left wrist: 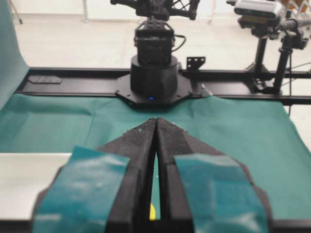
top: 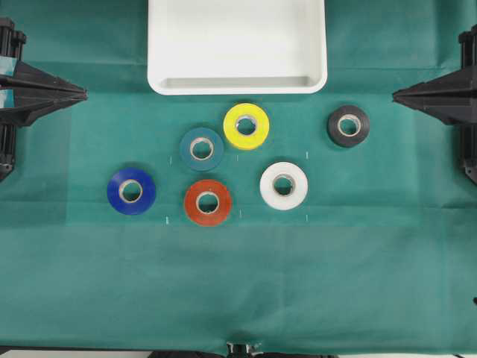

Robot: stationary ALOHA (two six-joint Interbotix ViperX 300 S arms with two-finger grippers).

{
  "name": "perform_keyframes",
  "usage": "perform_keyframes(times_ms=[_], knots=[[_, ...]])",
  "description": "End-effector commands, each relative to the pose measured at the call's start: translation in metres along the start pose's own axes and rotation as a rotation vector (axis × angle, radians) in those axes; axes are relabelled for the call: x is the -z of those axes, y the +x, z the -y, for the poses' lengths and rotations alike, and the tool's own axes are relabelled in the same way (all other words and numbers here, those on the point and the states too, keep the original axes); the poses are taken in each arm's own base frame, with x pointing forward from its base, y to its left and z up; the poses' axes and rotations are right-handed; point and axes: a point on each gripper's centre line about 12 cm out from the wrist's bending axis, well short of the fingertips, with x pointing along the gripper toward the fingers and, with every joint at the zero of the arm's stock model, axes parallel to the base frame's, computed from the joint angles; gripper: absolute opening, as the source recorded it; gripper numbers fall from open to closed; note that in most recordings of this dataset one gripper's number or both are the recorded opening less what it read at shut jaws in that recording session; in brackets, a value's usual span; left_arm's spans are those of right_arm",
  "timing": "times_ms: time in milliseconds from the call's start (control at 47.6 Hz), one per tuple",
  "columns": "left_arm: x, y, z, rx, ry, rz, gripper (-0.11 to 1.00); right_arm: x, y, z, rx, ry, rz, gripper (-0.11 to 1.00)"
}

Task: Pick up the tape from a random location and place it into the white case.
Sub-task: 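Open the left gripper and move it toward the blue tape roll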

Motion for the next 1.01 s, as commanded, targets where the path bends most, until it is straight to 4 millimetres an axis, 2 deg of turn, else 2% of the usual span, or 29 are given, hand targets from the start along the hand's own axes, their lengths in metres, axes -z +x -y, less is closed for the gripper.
perform_keyframes(times_ms=[0, 210, 609, 672, 735, 798, 987], knots=[[-0.0034, 0.0033, 0.0029, 0.014, -0.004, -0.02, 0.02, -0.0109, 0.0053, -0.0001, -0.001, -0.004, 0.018, 0.0], [-0.004, 0.0035, 0.003, 0.014, 0.001, -0.04, 0.02, -0.0129, 0.0126, -0.0001, -0.001, -0.006, -0.057, 0.0], [-0.0036, 0.0035, 0.003, 0.014, 0.001, -0.043, 0.02, -0.0149, 0.0129, 0.0002, 0.001, -0.006, -0.06, 0.0], [-0.0033, 0.0037, 0.003, 0.014, -0.004, -0.045, 0.05, -0.0146, 0.0132, 0.0002, 0.001, -0.006, -0.061, 0.0], [-0.0026, 0.0042, 0.003, 0.014, -0.007, -0.048, 0.12, -0.014, 0.013, 0.0005, 0.002, -0.006, -0.063, 0.0], [-0.002, 0.0047, 0.0029, 0.013, -0.015, -0.051, 0.24, -0.0138, 0.013, 0.0009, 0.004, -0.006, -0.064, 0.0], [-0.0004, 0.0045, 0.0028, 0.012, -0.027, -0.06, 0.79, -0.0142, 0.0131, 0.0012, 0.005, -0.006, -0.064, 0.0]])
